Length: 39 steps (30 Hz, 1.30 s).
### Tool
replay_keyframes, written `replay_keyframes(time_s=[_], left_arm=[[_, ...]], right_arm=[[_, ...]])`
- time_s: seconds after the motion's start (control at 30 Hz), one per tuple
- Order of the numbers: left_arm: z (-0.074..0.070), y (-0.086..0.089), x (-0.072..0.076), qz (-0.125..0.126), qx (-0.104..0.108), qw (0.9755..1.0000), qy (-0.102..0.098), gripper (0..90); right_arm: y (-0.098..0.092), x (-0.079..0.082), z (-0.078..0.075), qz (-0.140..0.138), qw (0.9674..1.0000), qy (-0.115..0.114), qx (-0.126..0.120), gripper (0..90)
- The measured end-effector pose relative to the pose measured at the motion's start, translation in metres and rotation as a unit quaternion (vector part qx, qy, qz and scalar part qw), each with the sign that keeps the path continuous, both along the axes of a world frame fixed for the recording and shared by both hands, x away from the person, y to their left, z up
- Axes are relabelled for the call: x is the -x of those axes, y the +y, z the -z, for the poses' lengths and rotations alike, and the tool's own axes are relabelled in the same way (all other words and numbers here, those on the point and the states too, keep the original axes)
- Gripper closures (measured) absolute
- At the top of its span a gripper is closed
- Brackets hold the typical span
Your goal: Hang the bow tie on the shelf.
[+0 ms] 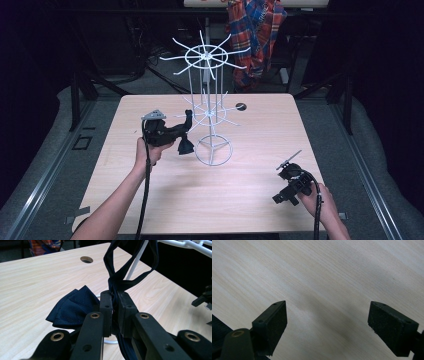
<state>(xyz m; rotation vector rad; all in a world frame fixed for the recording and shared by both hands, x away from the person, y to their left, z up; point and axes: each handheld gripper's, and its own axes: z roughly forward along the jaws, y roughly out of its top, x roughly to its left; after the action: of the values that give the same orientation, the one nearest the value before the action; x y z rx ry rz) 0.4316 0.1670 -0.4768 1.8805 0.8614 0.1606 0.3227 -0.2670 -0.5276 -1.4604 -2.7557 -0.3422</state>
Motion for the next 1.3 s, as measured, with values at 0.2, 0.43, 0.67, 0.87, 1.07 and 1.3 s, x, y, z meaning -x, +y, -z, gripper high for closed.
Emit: replay_keyframes(time_s=[0.2, 0.43, 0.67, 0.87, 1.07, 1.3], left_arm=[[0.003, -0.002, -0.001, 0.005, -0.003, 0.9999, 0.01, 81.3], [0.006, -0.004, -0.001, 0.003, -0.01, 0.9999, 0.008, 81.3], [0.008, -0.004, -0.003, 0.002, -0.013, 0.9998, 0.011, 81.5], [0.009, -0.004, -0.003, 0.004, -0.013, 0.9998, 0.014, 79.0], [0.006, -0.004, -0.002, 0.012, -0.013, 0.9996, 0.021, 71.6], [0.004, -0.002, -0.002, 0.008, -0.021, 0.9995, 0.022, 59.4]], right_arm=[[0.002, 0.0, 0.0, 0.0, 1.0, -0.002, 0.0, 15.5], [0.0, 0.0, 0.0, 0.0, 1.0, 0.002, 0.003, 15.5], [-0.001, -0.003, 0.001, -0.009, 0.9998, 0.014, 0.009, 15.5], [0.001, -0.001, 0.001, -0.002, 1.0, 0.004, -0.001, 15.5], [0.002, 0.002, 0.003, 0.02, 0.9996, -0.013, -0.014, 15.5], [-0.001, 0.0, 0.0, 0.002, 1.0, 0.001, 0.003, 15.5]])
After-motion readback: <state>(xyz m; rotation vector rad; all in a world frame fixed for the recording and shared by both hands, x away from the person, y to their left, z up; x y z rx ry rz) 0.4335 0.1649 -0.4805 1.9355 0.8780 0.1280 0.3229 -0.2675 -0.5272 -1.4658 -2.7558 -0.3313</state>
